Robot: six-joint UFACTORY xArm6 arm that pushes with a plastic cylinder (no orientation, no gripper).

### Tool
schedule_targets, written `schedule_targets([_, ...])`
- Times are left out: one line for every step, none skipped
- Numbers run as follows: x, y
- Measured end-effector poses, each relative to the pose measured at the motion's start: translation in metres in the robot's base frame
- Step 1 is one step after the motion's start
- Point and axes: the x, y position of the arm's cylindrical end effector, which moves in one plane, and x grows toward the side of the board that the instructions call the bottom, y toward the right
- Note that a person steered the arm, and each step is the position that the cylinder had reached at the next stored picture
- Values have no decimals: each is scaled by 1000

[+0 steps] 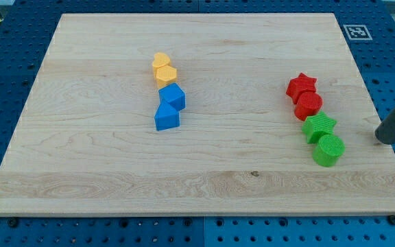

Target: Place the green star diagonally to the bottom left of the red circle

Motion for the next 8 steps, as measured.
schedule_targets([0, 0])
schedule_targets([-4, -20])
schedule_targets([-7, -28])
schedule_targets([-7, -28])
schedule_targets([0, -44])
schedule_targets([-2, -50])
schedule_targets([-2, -63])
schedule_targets([-2, -106])
